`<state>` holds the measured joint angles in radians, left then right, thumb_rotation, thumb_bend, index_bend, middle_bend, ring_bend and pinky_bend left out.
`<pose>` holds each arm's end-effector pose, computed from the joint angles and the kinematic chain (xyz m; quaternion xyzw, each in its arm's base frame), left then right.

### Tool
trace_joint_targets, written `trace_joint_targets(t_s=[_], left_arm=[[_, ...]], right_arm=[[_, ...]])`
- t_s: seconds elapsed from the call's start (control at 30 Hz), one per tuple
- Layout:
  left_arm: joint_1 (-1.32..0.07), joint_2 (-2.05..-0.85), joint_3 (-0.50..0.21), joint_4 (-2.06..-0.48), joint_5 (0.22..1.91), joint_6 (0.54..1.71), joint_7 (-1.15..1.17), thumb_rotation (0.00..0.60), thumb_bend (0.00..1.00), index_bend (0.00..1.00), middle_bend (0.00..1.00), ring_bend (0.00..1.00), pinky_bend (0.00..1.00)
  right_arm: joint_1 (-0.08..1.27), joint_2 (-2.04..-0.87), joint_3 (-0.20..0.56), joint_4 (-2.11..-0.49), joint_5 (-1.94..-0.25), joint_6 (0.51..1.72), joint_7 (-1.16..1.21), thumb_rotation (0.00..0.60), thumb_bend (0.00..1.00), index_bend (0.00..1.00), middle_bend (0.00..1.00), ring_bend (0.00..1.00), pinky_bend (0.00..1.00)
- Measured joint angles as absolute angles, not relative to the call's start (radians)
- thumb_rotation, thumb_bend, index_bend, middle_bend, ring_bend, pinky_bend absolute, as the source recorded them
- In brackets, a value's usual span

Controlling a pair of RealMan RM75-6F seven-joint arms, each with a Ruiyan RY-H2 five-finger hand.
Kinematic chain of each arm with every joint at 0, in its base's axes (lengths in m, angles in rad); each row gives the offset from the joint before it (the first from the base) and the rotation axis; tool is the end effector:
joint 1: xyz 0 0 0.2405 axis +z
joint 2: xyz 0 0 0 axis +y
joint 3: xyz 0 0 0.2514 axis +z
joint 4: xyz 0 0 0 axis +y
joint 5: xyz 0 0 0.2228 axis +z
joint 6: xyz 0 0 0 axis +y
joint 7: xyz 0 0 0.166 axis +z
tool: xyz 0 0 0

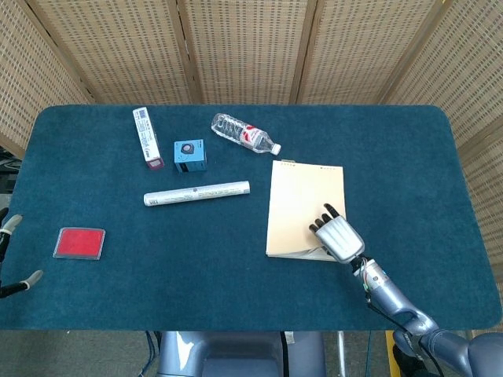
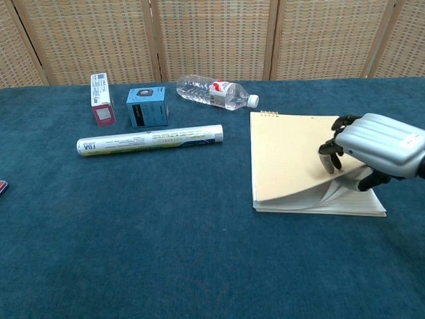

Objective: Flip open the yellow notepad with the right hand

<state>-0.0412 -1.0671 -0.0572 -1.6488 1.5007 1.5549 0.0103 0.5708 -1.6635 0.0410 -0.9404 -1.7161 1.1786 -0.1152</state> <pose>-0.3115 0.1912 0.1699 -0.5757 -0.3692 -0.3928 0.6148 -0.2311 -0.3405 -0.0336 0.8084 -0.1615 0.3548 0.4410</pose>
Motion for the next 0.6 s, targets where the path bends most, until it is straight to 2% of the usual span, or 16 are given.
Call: trace_joint_targets(t_s=[0.33,0.6], left_arm=[[-0.04,-1.068,-0.056,-1.65,1.503,1.556,0.013,0.6,0.0,0.0,0.0,0.0,0.0],[-0.043,-1.072,-0.055,-1.652,1.502,1.551,0.024,0.6,0.0,0.0,0.0,0.0,0.0]], right_arm=[[0.559,-1.678,-0.021,-0.806,-1.779,1.295,0.067,0.6,0.62,0.66,0.63,0.52,0.28],[0.528,-1.632,-0.098,-0.757,-1.847,1.432,0.208,0.6,0.62,0.66,0.63,0.52,0.28]])
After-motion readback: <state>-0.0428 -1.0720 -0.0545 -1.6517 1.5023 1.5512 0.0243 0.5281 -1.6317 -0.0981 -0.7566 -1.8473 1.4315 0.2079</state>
